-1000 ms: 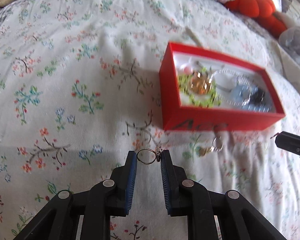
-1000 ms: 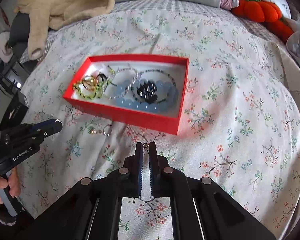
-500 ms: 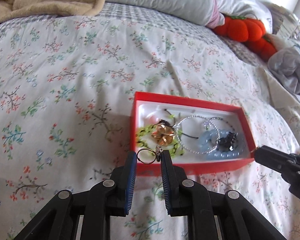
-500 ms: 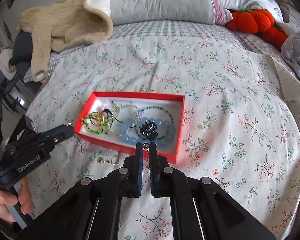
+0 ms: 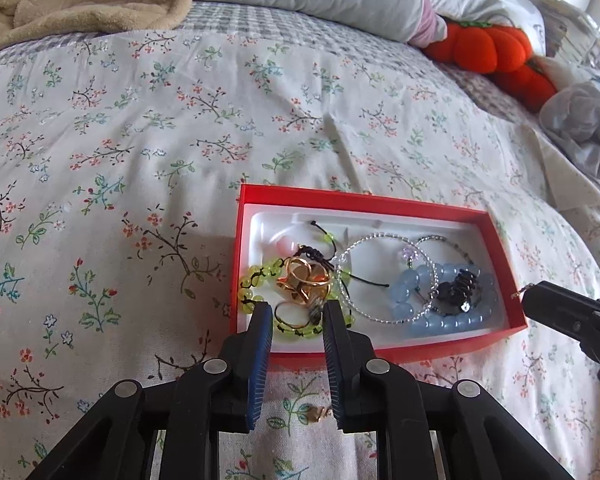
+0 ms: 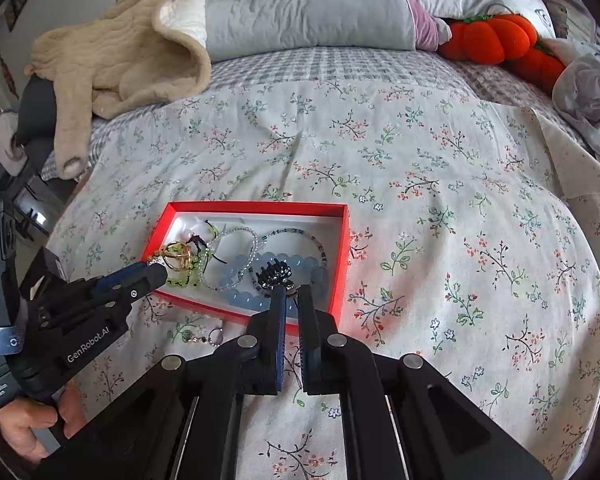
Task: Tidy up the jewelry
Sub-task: 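Carry both earrings into the red box, opening the left then the right gripper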
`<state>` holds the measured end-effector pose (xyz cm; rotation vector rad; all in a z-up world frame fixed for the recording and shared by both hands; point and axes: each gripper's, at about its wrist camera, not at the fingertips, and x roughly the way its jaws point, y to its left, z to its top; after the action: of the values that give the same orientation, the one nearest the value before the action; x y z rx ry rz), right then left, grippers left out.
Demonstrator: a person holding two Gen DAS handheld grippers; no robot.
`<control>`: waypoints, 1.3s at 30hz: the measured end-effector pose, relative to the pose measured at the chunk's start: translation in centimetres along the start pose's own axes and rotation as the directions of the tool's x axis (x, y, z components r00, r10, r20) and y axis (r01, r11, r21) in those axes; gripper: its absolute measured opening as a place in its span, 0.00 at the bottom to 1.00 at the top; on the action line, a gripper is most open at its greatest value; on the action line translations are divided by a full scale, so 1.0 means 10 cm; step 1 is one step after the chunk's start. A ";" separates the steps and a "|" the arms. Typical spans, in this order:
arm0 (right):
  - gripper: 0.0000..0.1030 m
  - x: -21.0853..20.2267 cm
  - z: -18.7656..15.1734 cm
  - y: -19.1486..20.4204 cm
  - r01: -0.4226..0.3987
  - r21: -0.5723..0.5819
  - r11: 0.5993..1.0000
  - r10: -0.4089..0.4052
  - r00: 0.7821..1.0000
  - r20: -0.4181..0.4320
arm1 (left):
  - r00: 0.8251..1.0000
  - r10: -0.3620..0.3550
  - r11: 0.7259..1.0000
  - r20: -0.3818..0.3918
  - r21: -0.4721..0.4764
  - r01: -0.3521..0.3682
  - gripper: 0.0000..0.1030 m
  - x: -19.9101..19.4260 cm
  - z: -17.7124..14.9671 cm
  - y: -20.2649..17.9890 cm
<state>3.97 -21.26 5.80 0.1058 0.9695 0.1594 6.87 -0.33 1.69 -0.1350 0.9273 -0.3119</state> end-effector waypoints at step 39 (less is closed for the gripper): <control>0.21 0.17 0.30 -0.10 -0.088 0.039 0.995 0.088 0.996 0.002 | 0.993 0.043 0.996 -0.112 -0.069 -0.051 0.61 -0.10 -0.13 0.25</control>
<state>7.45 -21.95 5.97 0.1843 0.9685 0.2218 5.84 2.41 1.05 -0.1629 1.0505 -0.2448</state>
